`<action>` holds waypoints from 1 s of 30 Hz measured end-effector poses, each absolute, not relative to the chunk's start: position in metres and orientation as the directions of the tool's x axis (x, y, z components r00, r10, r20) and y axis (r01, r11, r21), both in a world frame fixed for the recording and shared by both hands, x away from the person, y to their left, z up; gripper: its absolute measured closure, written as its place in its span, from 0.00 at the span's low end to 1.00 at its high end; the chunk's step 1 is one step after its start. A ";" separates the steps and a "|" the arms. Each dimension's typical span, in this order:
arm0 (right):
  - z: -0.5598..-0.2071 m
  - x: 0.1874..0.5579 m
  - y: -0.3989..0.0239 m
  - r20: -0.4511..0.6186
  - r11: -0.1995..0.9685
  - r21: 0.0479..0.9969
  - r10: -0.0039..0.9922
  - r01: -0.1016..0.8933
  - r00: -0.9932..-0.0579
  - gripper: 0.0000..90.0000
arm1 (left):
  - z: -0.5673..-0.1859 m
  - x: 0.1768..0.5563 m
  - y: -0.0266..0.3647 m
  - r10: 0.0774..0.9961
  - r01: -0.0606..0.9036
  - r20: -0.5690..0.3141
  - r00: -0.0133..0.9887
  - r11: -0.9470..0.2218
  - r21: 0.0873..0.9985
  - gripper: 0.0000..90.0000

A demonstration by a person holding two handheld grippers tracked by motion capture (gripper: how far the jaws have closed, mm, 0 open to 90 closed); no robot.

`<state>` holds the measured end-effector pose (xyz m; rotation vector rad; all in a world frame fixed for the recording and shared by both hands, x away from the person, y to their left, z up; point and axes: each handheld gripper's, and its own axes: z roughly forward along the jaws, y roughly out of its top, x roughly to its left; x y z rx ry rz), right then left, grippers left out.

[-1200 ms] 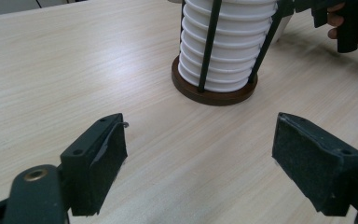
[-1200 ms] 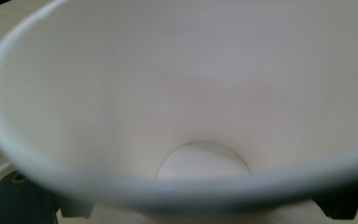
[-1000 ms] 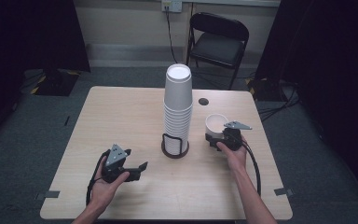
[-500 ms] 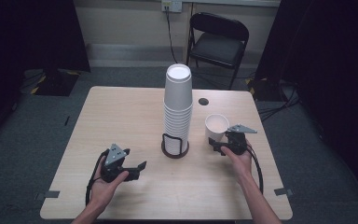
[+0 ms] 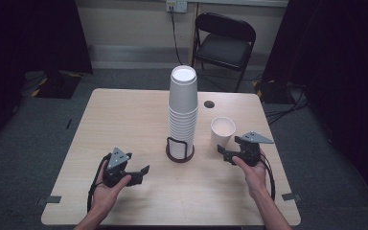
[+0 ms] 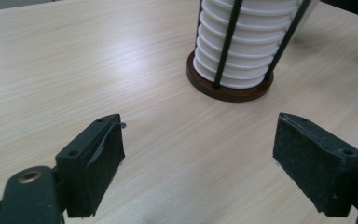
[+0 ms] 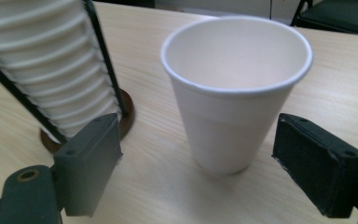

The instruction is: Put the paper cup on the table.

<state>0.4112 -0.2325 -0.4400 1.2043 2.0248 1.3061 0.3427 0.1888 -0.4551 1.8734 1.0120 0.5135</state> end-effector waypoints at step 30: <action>-0.451 0.340 -0.208 0.091 0.206 0.880 0.812 0.429 -0.576 0.15 | -0.455 0.345 0.193 0.831 0.432 -0.055 0.554 -0.231 0.872 0.18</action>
